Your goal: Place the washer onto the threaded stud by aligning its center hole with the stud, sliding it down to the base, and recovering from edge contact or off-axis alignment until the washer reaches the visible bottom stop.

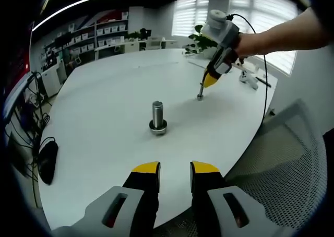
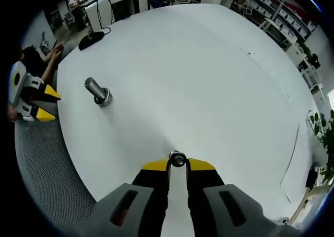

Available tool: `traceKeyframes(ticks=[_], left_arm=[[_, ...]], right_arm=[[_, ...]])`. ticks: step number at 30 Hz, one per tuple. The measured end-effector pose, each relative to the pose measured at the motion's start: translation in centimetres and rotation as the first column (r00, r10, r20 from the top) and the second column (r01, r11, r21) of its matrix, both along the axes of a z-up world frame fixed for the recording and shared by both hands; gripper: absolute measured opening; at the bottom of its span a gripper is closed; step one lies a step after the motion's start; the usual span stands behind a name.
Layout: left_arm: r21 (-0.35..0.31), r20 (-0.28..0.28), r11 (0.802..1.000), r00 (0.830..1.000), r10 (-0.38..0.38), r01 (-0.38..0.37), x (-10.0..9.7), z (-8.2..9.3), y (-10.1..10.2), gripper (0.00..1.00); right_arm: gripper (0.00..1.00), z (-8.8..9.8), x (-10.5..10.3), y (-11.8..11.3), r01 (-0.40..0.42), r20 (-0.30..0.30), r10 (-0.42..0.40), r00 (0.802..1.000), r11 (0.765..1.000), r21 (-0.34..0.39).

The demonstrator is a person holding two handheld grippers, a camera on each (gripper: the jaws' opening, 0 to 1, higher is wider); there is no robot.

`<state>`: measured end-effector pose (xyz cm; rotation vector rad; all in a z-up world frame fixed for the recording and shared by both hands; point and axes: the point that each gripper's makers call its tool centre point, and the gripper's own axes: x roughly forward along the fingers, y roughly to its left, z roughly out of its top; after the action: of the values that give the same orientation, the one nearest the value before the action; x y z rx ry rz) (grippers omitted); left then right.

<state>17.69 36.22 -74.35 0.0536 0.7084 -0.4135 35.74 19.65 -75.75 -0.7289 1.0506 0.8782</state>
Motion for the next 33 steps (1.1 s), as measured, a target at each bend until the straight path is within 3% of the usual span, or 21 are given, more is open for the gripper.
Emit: traceKeyframes(ticks=[15,25,33], left_arm=[[0.002,-0.004,1.000,1.000,0.003,-0.003,0.0,0.0,0.1,0.20],[0.003,-0.005,1.000,1.000,0.007,-0.007,0.0,-0.1,0.1,0.21],[0.003,-0.009,1.000,1.000,0.002,-0.002,-0.1,-0.1,0.1,0.21]], right_arm=[[0.14,-2.9,-0.5,-0.2,0.000,-0.048,-0.002,0.999,0.999,-0.042],[0.14,-3.4,-0.6,-0.5,-0.002,-0.045,0.000,0.999,0.999,-0.042],[0.21,-2.6,-1.1,-0.8,0.031,-0.018,-0.031,0.999,0.999,0.011]])
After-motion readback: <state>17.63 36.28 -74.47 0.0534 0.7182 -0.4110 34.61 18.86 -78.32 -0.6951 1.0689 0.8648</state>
